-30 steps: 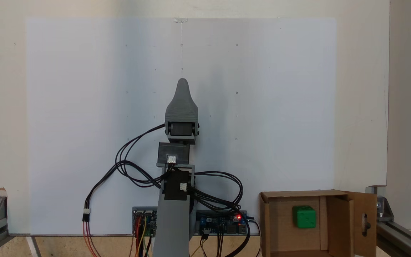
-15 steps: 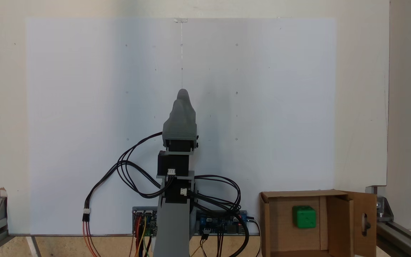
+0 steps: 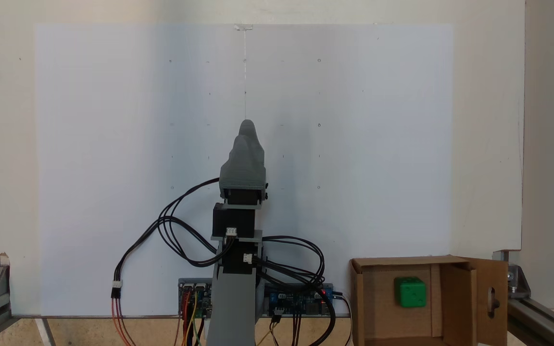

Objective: Grasp a green dice and put it in the bin.

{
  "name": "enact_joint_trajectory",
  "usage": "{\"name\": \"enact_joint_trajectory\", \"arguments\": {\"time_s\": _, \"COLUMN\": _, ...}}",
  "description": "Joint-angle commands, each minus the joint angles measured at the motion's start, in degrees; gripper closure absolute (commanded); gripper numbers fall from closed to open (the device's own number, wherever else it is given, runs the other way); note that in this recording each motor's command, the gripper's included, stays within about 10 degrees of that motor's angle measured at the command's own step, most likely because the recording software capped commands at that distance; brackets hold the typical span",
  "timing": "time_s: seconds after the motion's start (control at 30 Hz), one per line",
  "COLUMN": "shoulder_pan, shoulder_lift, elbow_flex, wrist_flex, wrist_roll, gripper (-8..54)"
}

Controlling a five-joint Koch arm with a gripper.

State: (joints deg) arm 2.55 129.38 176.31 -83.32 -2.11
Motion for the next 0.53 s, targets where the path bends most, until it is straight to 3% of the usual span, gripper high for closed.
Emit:
{"name": "enact_joint_trajectory", "arguments": {"time_s": 0.0, "shoulder_pan": 0.09, "shoulder_lift": 6.15, "elbow_flex": 2.99, "wrist_flex": -2.81, "wrist_roll": 1.05, "gripper": 1.1}}
{"name": "enact_joint_trajectory", "arguments": {"time_s": 0.5, "shoulder_pan": -0.09, "shoulder_lift": 6.15, "elbow_flex": 2.99, "wrist_flex": -2.72, "wrist_roll": 1.05, "gripper": 1.1}}
